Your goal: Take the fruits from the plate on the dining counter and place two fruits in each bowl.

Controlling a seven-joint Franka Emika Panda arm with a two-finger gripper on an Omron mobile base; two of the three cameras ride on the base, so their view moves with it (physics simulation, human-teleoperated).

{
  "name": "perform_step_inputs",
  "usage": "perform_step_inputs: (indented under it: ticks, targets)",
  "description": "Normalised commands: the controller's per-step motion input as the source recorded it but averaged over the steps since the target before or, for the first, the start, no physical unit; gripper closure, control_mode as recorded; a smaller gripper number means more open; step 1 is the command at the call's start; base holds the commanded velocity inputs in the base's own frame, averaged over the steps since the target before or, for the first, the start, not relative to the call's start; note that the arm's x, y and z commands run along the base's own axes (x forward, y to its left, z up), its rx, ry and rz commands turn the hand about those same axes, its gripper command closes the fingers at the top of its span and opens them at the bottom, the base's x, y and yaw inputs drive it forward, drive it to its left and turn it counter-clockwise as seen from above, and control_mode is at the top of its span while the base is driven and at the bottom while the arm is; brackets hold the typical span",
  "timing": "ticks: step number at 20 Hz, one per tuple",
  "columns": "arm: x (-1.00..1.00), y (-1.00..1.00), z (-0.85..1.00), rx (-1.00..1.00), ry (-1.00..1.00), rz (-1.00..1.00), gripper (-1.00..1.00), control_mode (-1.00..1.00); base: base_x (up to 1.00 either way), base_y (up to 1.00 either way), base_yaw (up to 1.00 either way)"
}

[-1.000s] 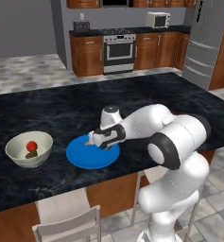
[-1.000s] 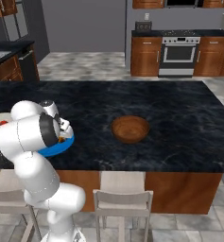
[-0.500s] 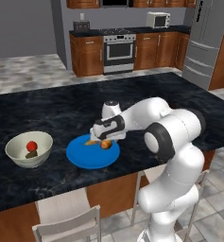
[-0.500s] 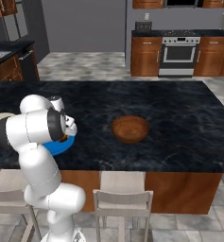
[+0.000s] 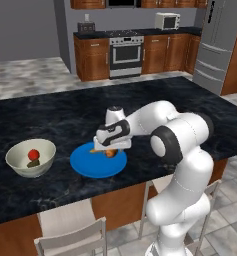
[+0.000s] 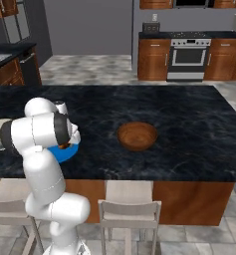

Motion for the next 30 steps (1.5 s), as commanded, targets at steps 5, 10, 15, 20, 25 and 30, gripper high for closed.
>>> perform_step_inputs:
  ticks: [5, 10, 15, 20, 25, 30]
  targets:
    - [-0.08, 0.00, -0.16, 0.00, 0.00, 0.00, -1.00, -1.00, 0.00, 0.00, 0.00]
    - [-0.01, 0.00, -0.01, 0.00, 0.01, 0.00, -1.00, -1.00, 0.00, 0.00, 0.00]
    - [0.00, 0.00, 0.00, 0.00, 0.01, 0.00, 1.00, -1.00, 0.00, 0.00, 0.00]
    - [0.00, 0.00, 0.00, 0.00, 0.00, 0.00, 1.00, -1.00, 0.00, 0.00, 0.00]
    - [-0.07, 0.00, 0.09, 0.00, -0.01, 0.00, 1.00, -1.00, 0.00, 0.00, 0.00]
    - [-0.28, -0.53, 0.88, 0.01, -0.11, 0.00, 1.00, -1.00, 0.00, 0.00, 0.00]
